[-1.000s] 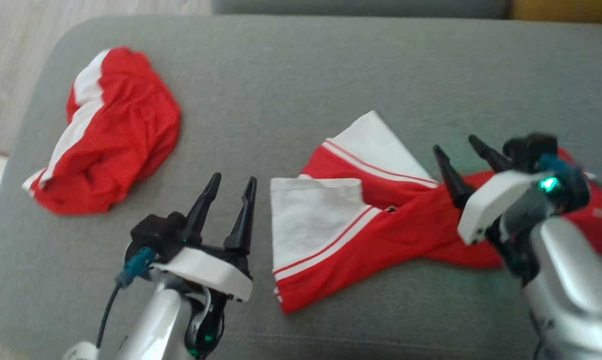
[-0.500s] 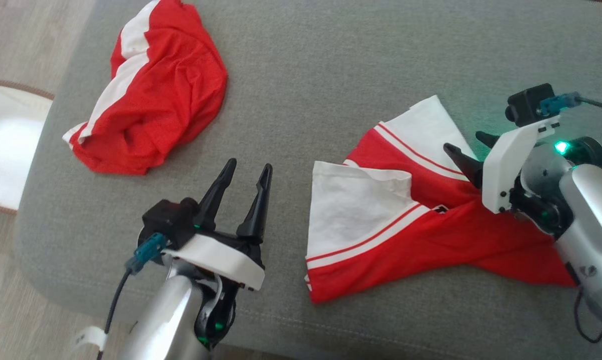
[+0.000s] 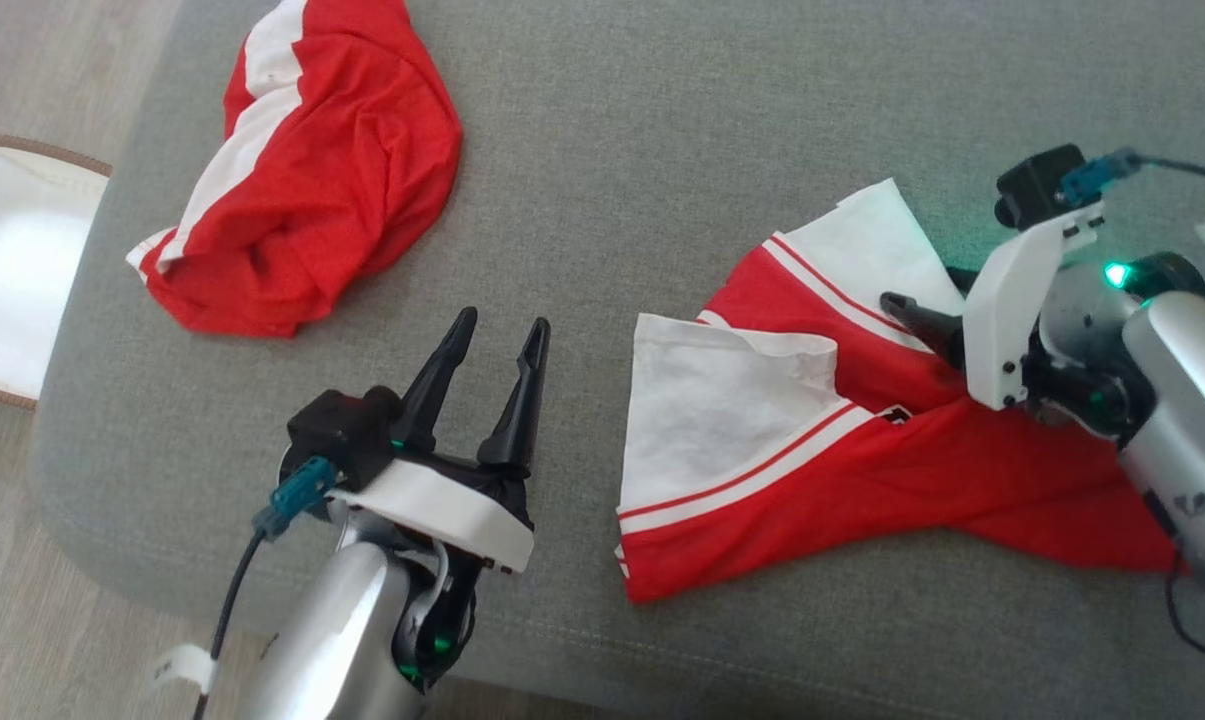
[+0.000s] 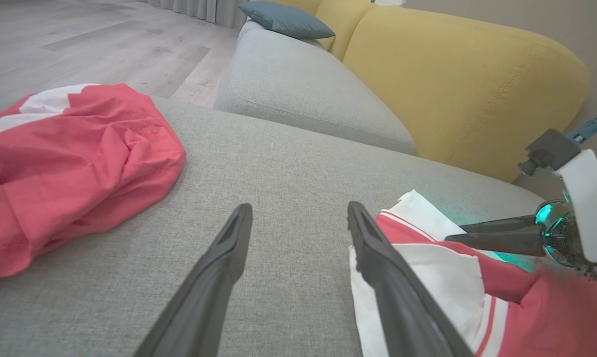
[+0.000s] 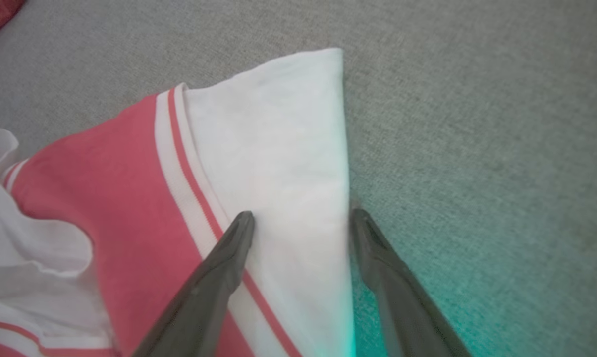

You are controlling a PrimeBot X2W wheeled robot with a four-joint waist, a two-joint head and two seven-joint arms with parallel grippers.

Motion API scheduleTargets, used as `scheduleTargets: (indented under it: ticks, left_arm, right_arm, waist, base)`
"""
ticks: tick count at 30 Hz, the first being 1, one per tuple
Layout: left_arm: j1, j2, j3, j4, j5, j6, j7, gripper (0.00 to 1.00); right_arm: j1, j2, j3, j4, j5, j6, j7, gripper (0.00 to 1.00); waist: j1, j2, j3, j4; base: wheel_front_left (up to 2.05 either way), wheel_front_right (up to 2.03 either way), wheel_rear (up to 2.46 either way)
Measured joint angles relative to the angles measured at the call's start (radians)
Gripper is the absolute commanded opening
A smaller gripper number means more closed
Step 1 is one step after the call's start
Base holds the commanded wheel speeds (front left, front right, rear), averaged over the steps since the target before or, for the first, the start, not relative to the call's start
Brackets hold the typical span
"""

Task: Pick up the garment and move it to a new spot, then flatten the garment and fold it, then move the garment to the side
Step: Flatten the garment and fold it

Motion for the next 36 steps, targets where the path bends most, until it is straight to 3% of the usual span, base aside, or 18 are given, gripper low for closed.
scheduleTargets:
  ticks: [1, 2, 3, 15, 25, 33, 34, 35, 36]
  left_arm:
    - [-0.001, 0.000, 0.000, 0.000, 0.000, 0.001, 0.000, 1.00]
    - [-0.003, 0.000, -0.001, 0.000, 0.000, 0.001, 0.000, 1.00]
    - [-0.005, 0.000, -0.002, 0.000, 0.000, 0.001, 0.000, 1.00]
    - [-0.020, 0.000, -0.012, 0.000, 0.000, 0.000, 0.000, 1.00]
    - [-0.020, 0.000, -0.014, 0.000, 0.000, 0.000, 0.000, 1.00]
    - [-0.020, 0.000, -0.014, 0.000, 0.000, 0.000, 0.000, 1.00]
    - [-0.020, 0.000, -0.013, 0.000, 0.000, 0.000, 0.000, 1.00]
    - [-0.020, 0.000, -0.012, 0.000, 0.000, 0.000, 0.000, 1.00]
    - [-0.020, 0.000, -0.011, 0.000, 0.000, 0.000, 0.000, 1.00]
  right_arm:
    - [-0.007, -0.001, 0.001, 0.003, 0.008, 0.000, 0.005, 0.83]
    - [-0.013, -0.001, 0.004, 0.007, 0.016, 0.000, 0.008, 0.14]
    - [-0.021, -0.003, 0.008, 0.009, 0.020, 0.000, 0.009, 0.00]
    - [-0.094, -0.057, 0.073, 0.017, 0.043, 0.000, -0.063, 0.00]
    - [-0.289, -0.073, 0.064, 0.141, -0.102, 0.000, -0.327, 0.00]
    - [-0.353, -0.006, 0.077, 0.291, -0.202, 0.000, -0.510, 0.00]
    - [-0.353, 0.006, 0.080, 0.309, -0.202, 0.000, -0.519, 0.68]
    - [-0.353, 0.015, 0.087, 0.323, -0.202, 0.000, -0.519, 1.00]
    - [-0.352, 0.024, 0.098, 0.334, -0.202, 0.000, -0.523, 1.00]
  waist:
    - [0.0000, 0.0000, 0.003, -0.001]
    - [0.0000, 0.0000, 0.007, -0.001]
    - [0.0000, 0.0000, 0.009, -0.002]
    - [0.0000, 0.0000, 0.006, -0.005]
    - [0.0000, 0.0000, 0.014, 0.000]
    - [0.0000, 0.0000, 0.016, 0.007]
    - [0.0000, 0.0000, 0.015, 0.006]
    - [0.0000, 0.0000, 0.014, 0.005]
    - [0.0000, 0.0000, 0.012, 0.002]
  base:
    - [0.00, 0.00, 0.00]
    - [0.00, 0.00, 0.00]
    - [0.00, 0.00, 0.00]
    - [0.00, 0.00, 0.00]
    - [0.00, 0.00, 0.00]
    - [0.00, 0.00, 0.00]
    - [0.00, 0.00, 0.00]
    - [0.00, 0.00, 0.00]
    - [0.00, 0.00, 0.00]
